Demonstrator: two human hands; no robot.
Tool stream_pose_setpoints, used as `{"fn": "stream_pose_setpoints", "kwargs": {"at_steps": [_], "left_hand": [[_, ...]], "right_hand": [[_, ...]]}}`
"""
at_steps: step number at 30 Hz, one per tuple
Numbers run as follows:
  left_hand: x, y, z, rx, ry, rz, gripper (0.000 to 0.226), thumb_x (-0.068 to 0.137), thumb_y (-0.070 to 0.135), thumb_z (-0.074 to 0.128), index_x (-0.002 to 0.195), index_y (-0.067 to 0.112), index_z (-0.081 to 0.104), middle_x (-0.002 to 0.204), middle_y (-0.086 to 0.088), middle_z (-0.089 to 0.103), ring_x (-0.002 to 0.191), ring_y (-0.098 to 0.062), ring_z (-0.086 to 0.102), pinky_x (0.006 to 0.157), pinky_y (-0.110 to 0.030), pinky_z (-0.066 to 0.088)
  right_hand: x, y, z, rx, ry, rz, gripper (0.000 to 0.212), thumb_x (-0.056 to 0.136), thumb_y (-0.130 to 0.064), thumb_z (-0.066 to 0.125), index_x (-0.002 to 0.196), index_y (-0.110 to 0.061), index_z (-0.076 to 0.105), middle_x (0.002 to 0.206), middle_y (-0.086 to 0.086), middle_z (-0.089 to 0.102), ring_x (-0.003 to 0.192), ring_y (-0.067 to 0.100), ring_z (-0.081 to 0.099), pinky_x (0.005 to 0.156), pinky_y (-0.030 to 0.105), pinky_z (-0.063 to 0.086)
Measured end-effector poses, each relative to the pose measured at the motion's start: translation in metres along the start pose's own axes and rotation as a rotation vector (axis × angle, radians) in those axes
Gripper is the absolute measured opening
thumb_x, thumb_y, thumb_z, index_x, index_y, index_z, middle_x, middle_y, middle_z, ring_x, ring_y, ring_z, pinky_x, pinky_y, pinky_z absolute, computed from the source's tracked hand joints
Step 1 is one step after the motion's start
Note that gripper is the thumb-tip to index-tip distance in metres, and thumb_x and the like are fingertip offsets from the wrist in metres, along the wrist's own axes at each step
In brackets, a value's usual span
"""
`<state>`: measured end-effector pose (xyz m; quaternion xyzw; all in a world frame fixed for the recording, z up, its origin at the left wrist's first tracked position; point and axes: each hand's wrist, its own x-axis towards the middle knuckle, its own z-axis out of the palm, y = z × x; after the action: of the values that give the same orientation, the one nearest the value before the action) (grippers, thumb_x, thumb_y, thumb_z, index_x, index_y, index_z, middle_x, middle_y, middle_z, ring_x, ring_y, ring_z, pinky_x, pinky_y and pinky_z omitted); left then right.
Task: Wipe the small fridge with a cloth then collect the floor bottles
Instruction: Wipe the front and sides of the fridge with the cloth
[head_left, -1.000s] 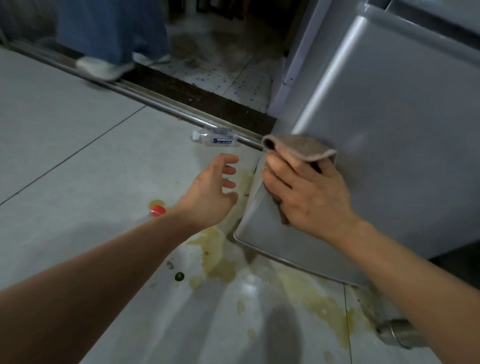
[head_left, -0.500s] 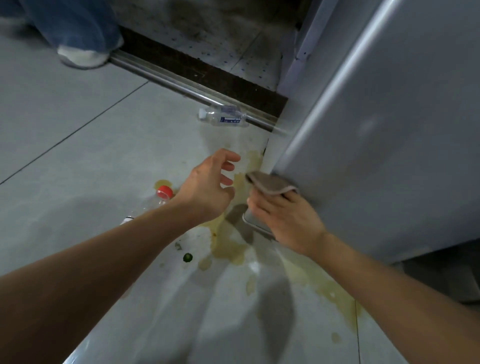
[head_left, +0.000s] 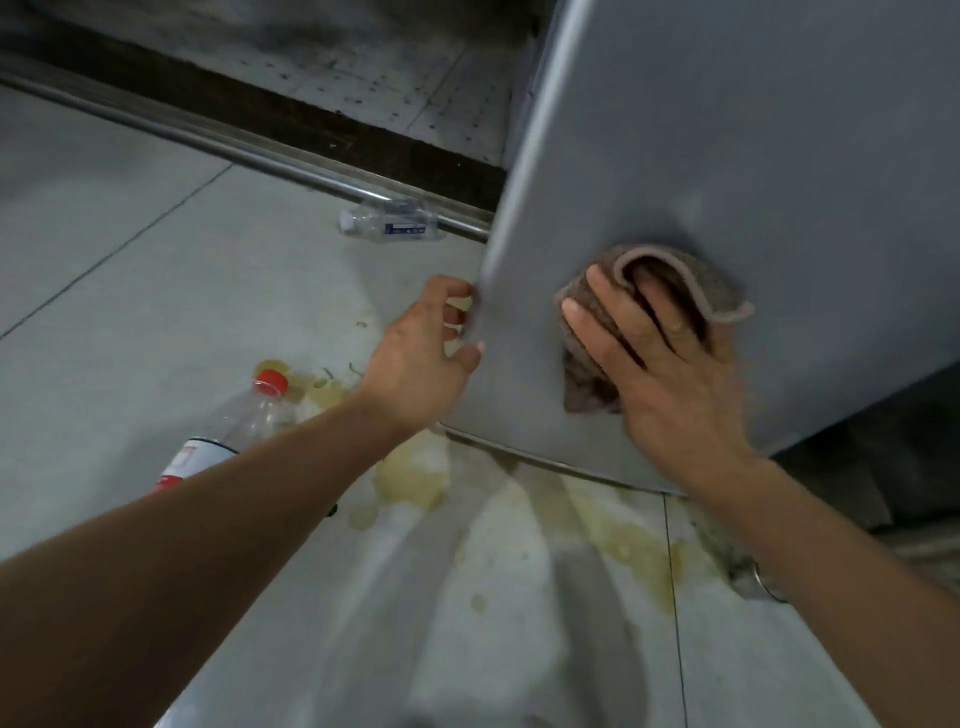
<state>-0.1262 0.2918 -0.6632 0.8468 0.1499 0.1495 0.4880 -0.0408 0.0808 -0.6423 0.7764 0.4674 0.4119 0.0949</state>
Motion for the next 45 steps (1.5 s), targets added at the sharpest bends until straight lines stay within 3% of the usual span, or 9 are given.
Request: {"fn": "stream_pose_setpoints", "kwargs": {"at_steps": [5,8,12,17,21,26,30,38,45], "left_hand": [[0.002,0.004,0.016,0.005,0.131,-0.018,0.019,0.09,0.026,0.058,0.101,0.025,0.043,0.089,0.01,0.057,0.083,-0.011,0.057,0.073,-0.022,0.039],[0.003,0.002,0.019,0.051,0.144,-0.011,0.017,0.091,0.027,0.056,0.101,0.024,0.043,0.092,0.005,0.058,0.085,-0.015,0.057,0.074,-0.026,0.04],[0.003,-0.001,0.019,0.116,0.15,0.007,0.014,0.091,0.029,0.055,0.098,0.026,0.042,0.092,0.005,0.058,0.085,-0.015,0.055,0.073,-0.026,0.036],[0.003,-0.003,0.022,0.11,0.169,-0.003,0.012,0.092,0.028,0.054,0.096,0.024,0.043,0.093,0.005,0.058,0.086,-0.013,0.055,0.075,-0.027,0.037],[0.002,-0.004,0.024,0.111,0.182,0.012,0.011,0.092,0.028,0.053,0.096,0.024,0.043,0.093,0.008,0.057,0.085,-0.011,0.054,0.075,-0.027,0.037],[-0.001,-0.001,0.028,0.08,0.185,0.004,0.01,0.094,0.026,0.05,0.099,0.024,0.042,0.096,0.006,0.056,0.087,-0.012,0.053,0.077,-0.028,0.037],[-0.003,0.002,0.027,0.076,0.179,0.0,0.016,0.094,0.025,0.05,0.108,0.018,0.046,0.099,0.004,0.056,0.089,-0.012,0.053,0.079,-0.027,0.036],[-0.002,-0.001,0.03,0.057,0.183,-0.025,0.015,0.095,0.029,0.049,0.107,0.023,0.045,0.101,0.004,0.057,0.09,-0.015,0.054,0.079,-0.031,0.039],[-0.002,0.0,0.029,0.037,0.173,-0.046,0.019,0.095,0.031,0.048,0.112,0.022,0.045,0.103,0.004,0.056,0.092,-0.016,0.054,0.081,-0.033,0.041]], "right_hand": [[-0.041,-0.027,0.024,0.105,-0.297,-0.177,0.06,0.081,-0.013,0.043,0.139,-0.027,0.046,0.144,-0.006,0.044,0.121,0.014,0.055,0.09,0.038,0.048],[-0.052,-0.022,0.029,0.081,-0.457,-0.298,0.064,0.077,-0.016,0.048,0.14,-0.028,0.044,0.143,-0.01,0.045,0.121,0.01,0.055,0.097,0.039,0.046],[-0.056,0.007,0.021,0.007,-0.356,-0.394,0.06,0.086,-0.026,0.052,0.144,-0.027,0.035,0.149,-0.011,0.036,0.132,0.009,0.044,0.102,0.037,0.043],[-0.057,0.035,0.009,0.081,0.001,0.025,0.057,0.093,-0.01,0.036,0.147,-0.025,0.028,0.155,-0.004,0.027,0.142,0.017,0.019,0.114,0.036,0.013],[-0.076,0.021,0.025,0.002,0.072,0.218,0.064,0.089,-0.011,0.049,0.147,-0.024,0.026,0.154,0.002,0.012,0.131,0.029,0.023,0.095,0.046,0.034],[-0.114,0.013,0.035,-0.079,-0.196,-0.111,0.074,0.076,-0.017,0.054,0.143,-0.024,0.024,0.153,0.002,0.011,0.139,0.024,0.012,0.091,0.041,0.045],[-0.105,0.033,0.022,-0.05,-0.098,-0.122,0.059,0.083,-0.007,0.042,0.14,-0.022,0.034,0.148,-0.001,0.032,0.13,0.02,0.031,0.089,0.042,0.048],[-0.095,0.063,0.01,0.131,0.388,0.554,0.032,0.094,-0.001,0.045,0.125,-0.009,0.042,0.14,0.016,0.029,0.132,0.041,0.031,0.114,0.048,0.025],[-0.119,-0.015,0.03,0.204,0.074,0.912,0.062,0.071,0.009,0.065,0.117,-0.014,0.03,0.141,0.012,0.015,0.129,0.04,0.021,0.101,0.054,0.041]]}}
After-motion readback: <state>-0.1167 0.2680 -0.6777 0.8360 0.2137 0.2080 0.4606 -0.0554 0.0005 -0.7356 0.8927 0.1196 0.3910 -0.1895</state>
